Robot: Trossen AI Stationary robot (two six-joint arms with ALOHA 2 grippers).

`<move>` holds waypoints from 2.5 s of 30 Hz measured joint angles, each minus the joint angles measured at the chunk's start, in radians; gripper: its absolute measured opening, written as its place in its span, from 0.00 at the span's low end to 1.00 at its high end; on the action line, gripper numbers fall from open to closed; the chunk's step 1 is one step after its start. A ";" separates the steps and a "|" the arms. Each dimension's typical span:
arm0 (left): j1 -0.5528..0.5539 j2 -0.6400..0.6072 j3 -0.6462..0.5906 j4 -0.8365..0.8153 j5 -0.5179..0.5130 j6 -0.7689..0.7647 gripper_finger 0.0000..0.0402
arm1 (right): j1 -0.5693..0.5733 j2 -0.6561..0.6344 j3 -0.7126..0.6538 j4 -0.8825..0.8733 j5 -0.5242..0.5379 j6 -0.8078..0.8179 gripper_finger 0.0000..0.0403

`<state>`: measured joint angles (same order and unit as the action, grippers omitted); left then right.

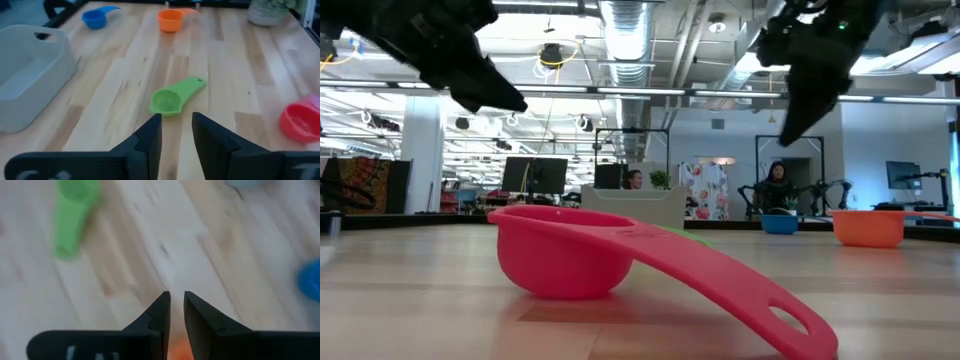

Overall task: Nest measuring cups in basket
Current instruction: Stack the orange measuring cup on top of the dark blue measuring cup

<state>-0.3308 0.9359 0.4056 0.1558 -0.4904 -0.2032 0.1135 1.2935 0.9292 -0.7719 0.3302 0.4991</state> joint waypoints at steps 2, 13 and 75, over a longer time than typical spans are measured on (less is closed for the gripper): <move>0.000 -0.009 -0.025 0.038 -0.031 0.009 0.24 | -0.005 0.000 0.014 -0.097 0.009 0.016 0.20; 0.005 0.048 -0.034 0.035 -0.086 0.076 0.24 | -0.025 0.001 -0.021 -0.335 -0.100 0.121 0.45; 0.115 0.503 0.303 0.318 -0.296 0.322 0.29 | 0.104 0.363 0.106 0.707 0.622 0.097 0.01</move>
<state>-0.2157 1.4386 0.7082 0.4738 -0.7867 0.1190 0.2173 1.6562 1.0350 -0.0644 0.9524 0.5958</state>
